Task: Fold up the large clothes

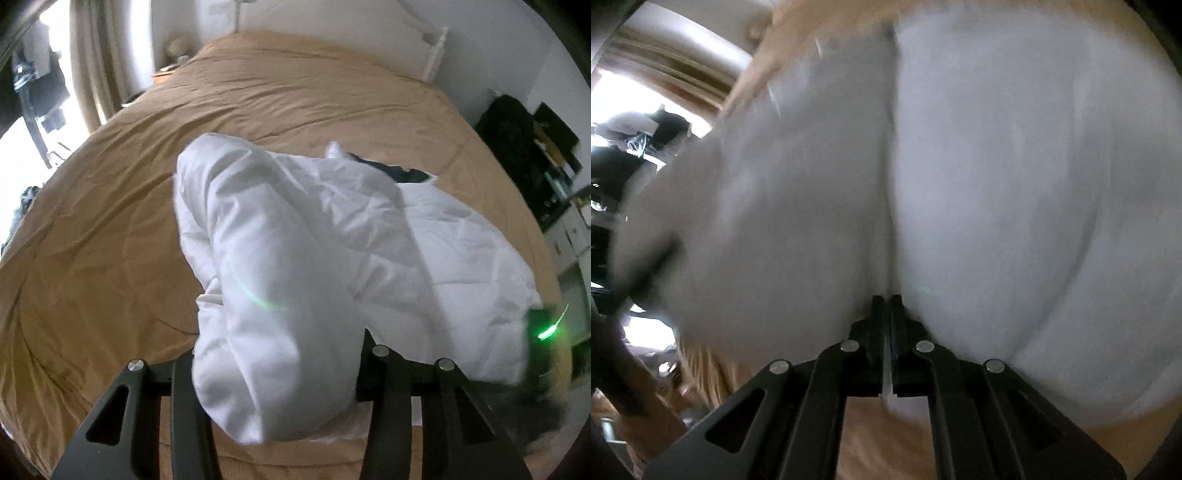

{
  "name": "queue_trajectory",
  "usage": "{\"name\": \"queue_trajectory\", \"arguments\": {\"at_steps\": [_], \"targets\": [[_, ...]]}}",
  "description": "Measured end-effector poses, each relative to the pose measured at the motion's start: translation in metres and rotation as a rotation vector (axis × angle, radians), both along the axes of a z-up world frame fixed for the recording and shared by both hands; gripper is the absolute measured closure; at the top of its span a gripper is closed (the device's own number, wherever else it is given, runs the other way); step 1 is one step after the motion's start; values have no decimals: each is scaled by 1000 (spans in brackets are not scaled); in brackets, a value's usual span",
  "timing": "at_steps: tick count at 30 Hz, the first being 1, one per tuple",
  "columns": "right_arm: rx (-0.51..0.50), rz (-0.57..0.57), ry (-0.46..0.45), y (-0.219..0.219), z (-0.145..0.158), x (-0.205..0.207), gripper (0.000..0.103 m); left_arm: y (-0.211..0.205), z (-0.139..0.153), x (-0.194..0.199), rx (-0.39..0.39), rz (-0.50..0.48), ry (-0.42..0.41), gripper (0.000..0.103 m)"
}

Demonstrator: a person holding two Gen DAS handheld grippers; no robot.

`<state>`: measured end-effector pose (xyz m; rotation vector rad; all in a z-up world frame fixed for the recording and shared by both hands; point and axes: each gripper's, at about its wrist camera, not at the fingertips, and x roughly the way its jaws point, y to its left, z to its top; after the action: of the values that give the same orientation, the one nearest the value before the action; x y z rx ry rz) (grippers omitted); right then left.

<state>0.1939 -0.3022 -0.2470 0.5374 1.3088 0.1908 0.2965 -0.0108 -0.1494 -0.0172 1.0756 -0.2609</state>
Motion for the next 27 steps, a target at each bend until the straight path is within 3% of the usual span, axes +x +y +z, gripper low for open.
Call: {"name": "queue_trajectory", "arguments": {"at_steps": [4,7,10,13,15,16,17,18,21,24,27], "targets": [[31,-43,-30,-10,-30,-10,103,-33,14,-15,71,-81,-58,60],[58,-60,6,-11,-32,-2,103,-54,32,-18,49,-136,-82,59],[65,-34,10,-12,-26,-2,103,-80,50,-20,57,-207,-119,59],[118,-53,-22,-27,-1,-19,97,-111,66,-19,47,-312,-123,59],[96,-89,-104,-56,30,-46,78,-137,70,-23,63,-388,-132,59],[62,-120,-135,-73,42,-59,54,-150,70,-26,73,-427,-140,59],[26,-155,-162,-92,53,-71,37,-169,68,-32,87,-483,-145,59],[-6,-182,-177,-107,61,-81,34,-186,64,-38,98,-537,-145,59],[-134,-293,-197,-165,85,-106,34,-233,43,-60,143,-706,-143,60],[-221,-371,-216,-194,106,-121,34,-282,2,-86,194,-875,-118,59],[-281,-412,-225,-206,125,-123,34,-309,-36,-96,199,-925,-67,53]]}}
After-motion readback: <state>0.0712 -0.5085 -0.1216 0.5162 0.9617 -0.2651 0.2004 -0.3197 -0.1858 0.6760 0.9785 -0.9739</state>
